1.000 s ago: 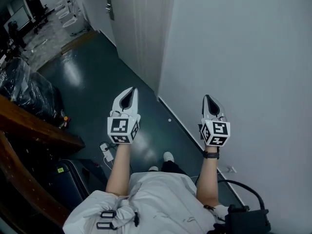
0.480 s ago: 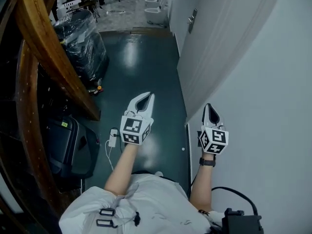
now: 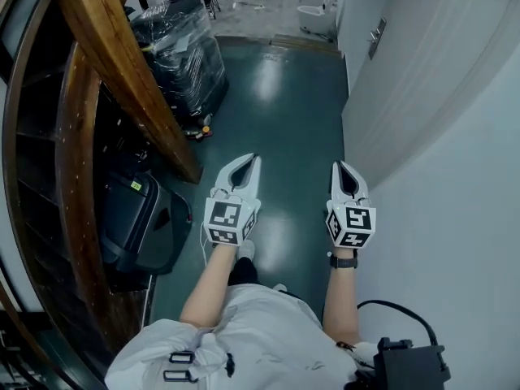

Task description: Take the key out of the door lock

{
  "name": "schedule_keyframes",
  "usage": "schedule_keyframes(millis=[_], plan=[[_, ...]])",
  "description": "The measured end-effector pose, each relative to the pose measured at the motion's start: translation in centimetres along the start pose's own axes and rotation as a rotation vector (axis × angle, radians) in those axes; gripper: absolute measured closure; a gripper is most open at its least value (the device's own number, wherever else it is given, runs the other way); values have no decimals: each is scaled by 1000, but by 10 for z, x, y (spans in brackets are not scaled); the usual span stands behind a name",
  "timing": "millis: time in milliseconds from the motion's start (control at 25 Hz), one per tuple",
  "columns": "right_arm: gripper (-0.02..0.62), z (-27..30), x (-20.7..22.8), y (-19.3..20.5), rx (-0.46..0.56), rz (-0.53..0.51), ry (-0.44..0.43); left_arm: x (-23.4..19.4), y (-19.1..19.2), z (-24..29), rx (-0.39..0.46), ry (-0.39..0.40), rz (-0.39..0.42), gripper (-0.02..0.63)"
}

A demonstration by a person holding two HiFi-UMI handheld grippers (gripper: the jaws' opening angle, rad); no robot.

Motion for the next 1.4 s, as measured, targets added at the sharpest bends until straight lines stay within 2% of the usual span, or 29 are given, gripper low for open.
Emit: schedule_keyframes(millis=[200, 440, 680, 960, 1200, 1400], plan=[[592, 66, -2, -7, -7, -31, 9, -53, 10, 48, 9, -7, -12, 604], [592, 152, -10, -50, 41, -142, 69, -126, -5, 119, 63, 11, -31, 604], [592, 217, -29, -64, 53, -134, 96, -173, -11, 166, 91, 18, -71, 604], [592, 296, -33, -64, 30, -81, 47, -211, -4, 220, 73, -12, -80, 604], [592, 397, -15, -58, 23, -60, 18, -266, 3, 290, 69, -88, -56, 606], [592, 504, 33, -84, 73, -76, 12, -307, -12, 387, 81, -138, 14, 606]])
Point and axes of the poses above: the fingertips, and each gripper's own axes: z forward along the fingers, x to its right, y out of its underside, the point moved 9 cm from there along -z, backward along the fingers, and after that the axes turned 4 degrees about -y, right-handed, at the moved point
